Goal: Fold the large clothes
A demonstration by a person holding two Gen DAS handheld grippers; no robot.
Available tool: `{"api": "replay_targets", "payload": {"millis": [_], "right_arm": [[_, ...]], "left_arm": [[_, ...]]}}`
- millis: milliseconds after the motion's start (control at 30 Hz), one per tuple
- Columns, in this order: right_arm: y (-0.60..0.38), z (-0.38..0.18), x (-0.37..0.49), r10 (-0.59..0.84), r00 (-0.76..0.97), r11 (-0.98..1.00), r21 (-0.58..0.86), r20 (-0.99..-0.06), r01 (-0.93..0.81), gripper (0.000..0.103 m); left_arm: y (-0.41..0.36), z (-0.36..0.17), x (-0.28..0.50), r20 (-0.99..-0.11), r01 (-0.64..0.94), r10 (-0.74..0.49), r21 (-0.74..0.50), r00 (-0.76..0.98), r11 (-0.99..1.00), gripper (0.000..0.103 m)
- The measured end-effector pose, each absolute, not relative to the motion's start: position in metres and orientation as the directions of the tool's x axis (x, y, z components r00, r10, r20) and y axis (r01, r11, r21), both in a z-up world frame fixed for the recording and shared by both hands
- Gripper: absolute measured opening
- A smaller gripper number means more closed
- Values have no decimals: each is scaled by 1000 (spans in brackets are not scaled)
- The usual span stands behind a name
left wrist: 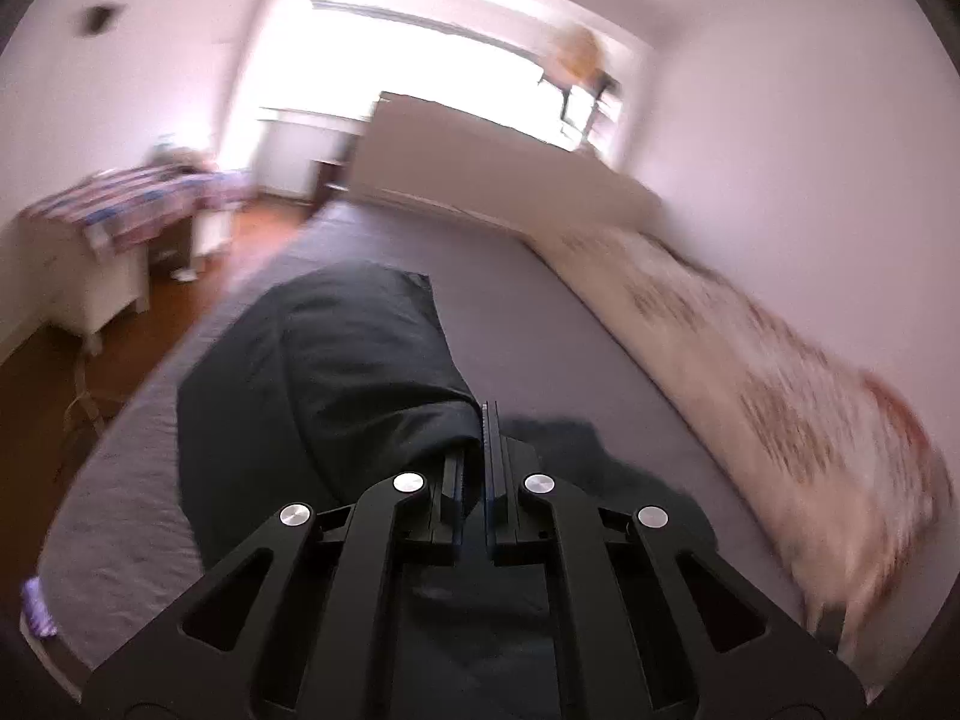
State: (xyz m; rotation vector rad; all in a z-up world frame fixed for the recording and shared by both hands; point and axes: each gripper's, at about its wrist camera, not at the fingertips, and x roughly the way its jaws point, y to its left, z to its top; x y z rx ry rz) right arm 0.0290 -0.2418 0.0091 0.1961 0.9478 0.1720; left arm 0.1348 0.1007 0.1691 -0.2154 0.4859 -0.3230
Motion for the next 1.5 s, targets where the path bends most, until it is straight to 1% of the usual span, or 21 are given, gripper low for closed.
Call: {"api": "replay_targets", "payload": {"millis": [67, 167, 267, 367, 433, 500, 567, 600, 667, 800, 900, 1000, 1067, 1167, 1267, 1333, 1367, 1433, 1467, 1500], "right_arm": [[-252, 8, 26, 229, 582, 966, 258, -780, -34, 73], [-264, 7, 22, 230, 589, 961, 278, -775, -10, 74], [-270, 7, 18, 232, 595, 958, 287, -769, -3, 74], [-274, 6, 16, 232, 599, 957, 290, -766, 0, 74], [-276, 4, 15, 233, 596, 956, 293, -768, 4, 74], [-278, 2, 16, 235, 589, 954, 298, -773, 10, 74], [-278, 1, 17, 238, 586, 953, 302, -775, 11, 74], [-277, 1, 16, 238, 585, 954, 300, -775, 9, 74], [-274, 1, 16, 238, 584, 956, 294, -776, 1, 74], [-264, 1, 18, 239, 570, 961, 275, -786, -25, 74], [-259, 1, 21, 236, 566, 965, 261, -790, -37, 74], [-255, 0, 22, 235, 558, 966, 256, -796, -42, 74], [-252, -1, 23, 236, 551, 966, 253, -800, -46, 74], [-249, 2, 22, 230, 555, 969, 238, -799, -59, 74], [-250, 3, 21, 223, 564, 971, 232, -796, -55, 74], [-253, 4, 20, 221, 566, 970, 237, -794, -46, 74], [-254, 3, 19, 221, 566, 970, 241, -794, -40, 74], [-257, 3, 18, 221, 567, 969, 246, -793, -35, 74], [-258, 3, 18, 222, 569, 968, 249, -792, -32, 74], [-258, 3, 17, 223, 570, 968, 251, -791, -30, 74]], "left_arm": [[57, 153, 139, -475, 327, -401, -234, 783, 916, 4], [3, 112, 145, -580, 391, -447, -228, 681, 892, 4], [-30, 59, 152, -687, 380, -437, -246, 581, 892, 4], [-42, 19, 154, -752, 332, -415, -273, 512, 903, 4], [-42, 2, 151, -783, 286, -403, -296, 474, 911, 7], [-38, -9, 148, -795, 246, -411, -333, 447, 910, 19], [-31, -7, 139, -796, 218, -417, -357, 439, 909, 61], [-26, -4, 131, -786, 214, -423, -365, 450, 906, 65], [-24, -8, 116, -779, 230, -440, -375, 447, 898, 68], [-10, 4, 95, -773, 284, -471, -380, 424, 880, 69], [15, 18, 81, -748, 279, -465, -373, 474, 885, 69], [51, 33, 91, -710, 163, -394, -373, 583, 913, 69], [70, 37, 107, -698, 82, -355, -392, 622, 916, 69], [83, 29, 133, -713, 10, -340, -424, 613, 906, 69], [78, 16, 155, -742, -21, -328, -418, 585, 908, 69], [74, 10, 164, -748, -14, -342, -424, 569, 905, 68], [69, 7, 168, -750, -3, -353, -427, 559, 904, 64], [60, 4, 173, -763, 6, -361, -424, 536, 906, 30], [53, 5, 174, -759, 27, -384, -436, 526, 900, 24], [44, 10, 173, -752, 57, -400, -438, 524, 897, 20]]}}
